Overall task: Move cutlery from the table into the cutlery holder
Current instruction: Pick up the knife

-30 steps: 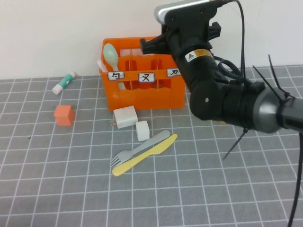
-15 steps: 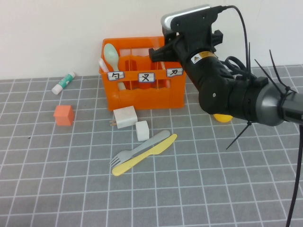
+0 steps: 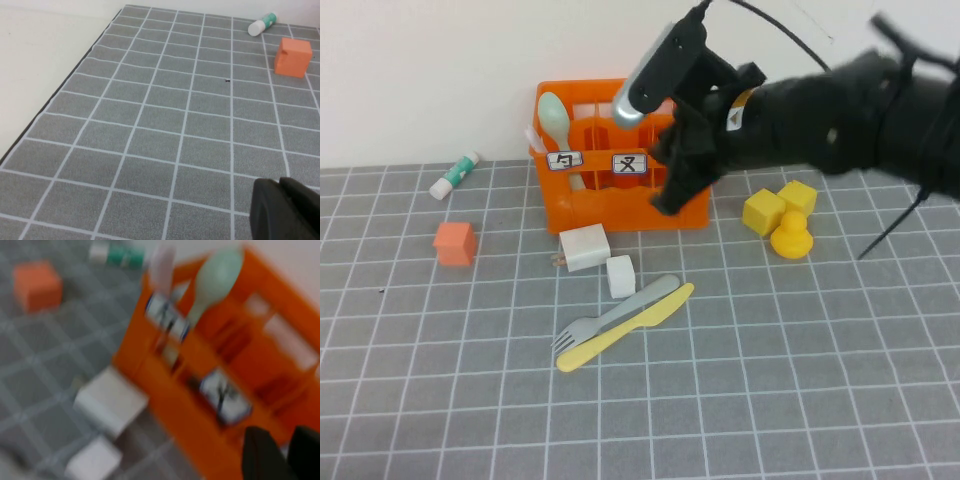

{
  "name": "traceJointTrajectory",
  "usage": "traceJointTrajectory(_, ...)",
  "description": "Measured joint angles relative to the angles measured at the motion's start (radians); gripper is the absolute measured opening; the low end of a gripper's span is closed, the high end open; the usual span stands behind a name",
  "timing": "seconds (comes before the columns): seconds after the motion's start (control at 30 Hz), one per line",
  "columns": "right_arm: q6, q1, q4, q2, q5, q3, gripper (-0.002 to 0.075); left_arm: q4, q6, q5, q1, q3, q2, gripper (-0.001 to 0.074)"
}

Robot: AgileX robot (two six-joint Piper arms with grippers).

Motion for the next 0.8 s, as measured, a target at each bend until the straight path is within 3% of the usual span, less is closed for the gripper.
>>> traceJointTrajectory(0.17, -0.093, 0.0, 0.053, -0.002, 0.335, -0.097, 0.0073, 0.0, 0.0, 0.0, 0.0, 0.0, 0.0, -0.0001)
traceJointTrajectory(0.43, -0.625, 0.0, 0.328, 0.08, 0.775, -0.231, 0.0065, 0.0, 0.0, 0.0, 0.0, 0.0, 0.0, -0.0001)
traceJointTrajectory(0.57, -0.78, 0.0, 0.396, 0.145, 0.858, -0.261, 0.0071, 0.0, 0.0, 0.0, 0.0, 0.0, 0.0, -0.0001)
traceJointTrajectory(0.63, -0.805, 0.0, 0.396, 0.173, 0.857, -0.275, 0.0096, 0.0, 0.0, 0.0, 0.0, 0.0, 0.0, -0.0001)
traceJointTrajectory(0.8, -0.84, 0.004, 0.335, 0.243, 0.826, -0.289, 0.0265, 0.0, 0.0, 0.0, 0.0, 0.0, 0.0, -0.0001)
